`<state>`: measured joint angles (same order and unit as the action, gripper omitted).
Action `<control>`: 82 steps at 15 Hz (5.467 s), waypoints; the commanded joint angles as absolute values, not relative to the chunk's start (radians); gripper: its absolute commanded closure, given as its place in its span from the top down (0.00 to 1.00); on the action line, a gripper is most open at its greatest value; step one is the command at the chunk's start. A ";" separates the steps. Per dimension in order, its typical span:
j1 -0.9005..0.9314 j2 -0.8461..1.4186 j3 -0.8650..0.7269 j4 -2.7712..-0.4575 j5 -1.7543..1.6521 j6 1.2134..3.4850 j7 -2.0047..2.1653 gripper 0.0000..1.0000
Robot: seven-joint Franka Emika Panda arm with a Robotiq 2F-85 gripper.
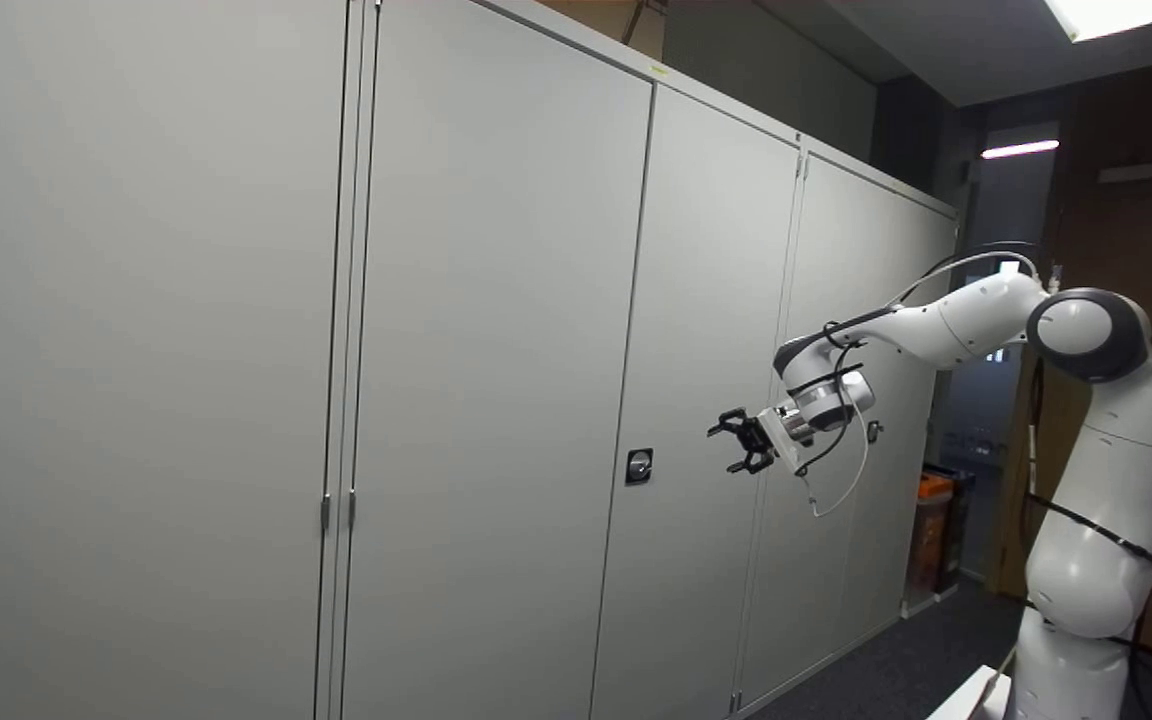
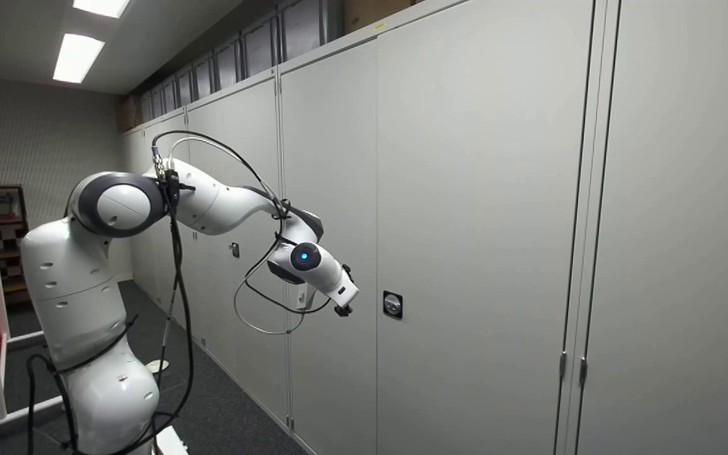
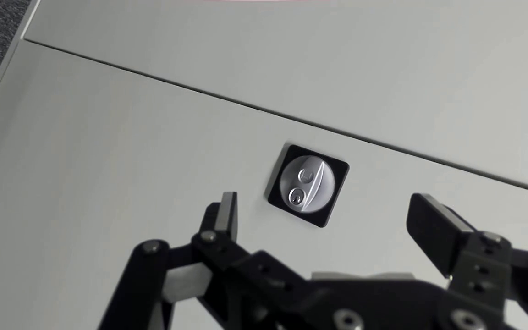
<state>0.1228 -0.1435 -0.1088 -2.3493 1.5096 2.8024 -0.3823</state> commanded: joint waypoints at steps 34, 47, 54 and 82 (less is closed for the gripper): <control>0.129 0.117 -0.132 -2.068 2.364 2.836 -1.122 1.00; 0.124 0.231 -0.121 -2.039 2.532 2.719 -1.159 1.00; 0.118 0.277 -0.098 -2.006 2.494 2.722 -0.992 1.00; 0.128 0.430 -0.111 -1.858 2.523 2.660 -1.062 1.00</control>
<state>0.1278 0.4301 -0.1111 -1.8575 2.5225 2.6603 -1.0614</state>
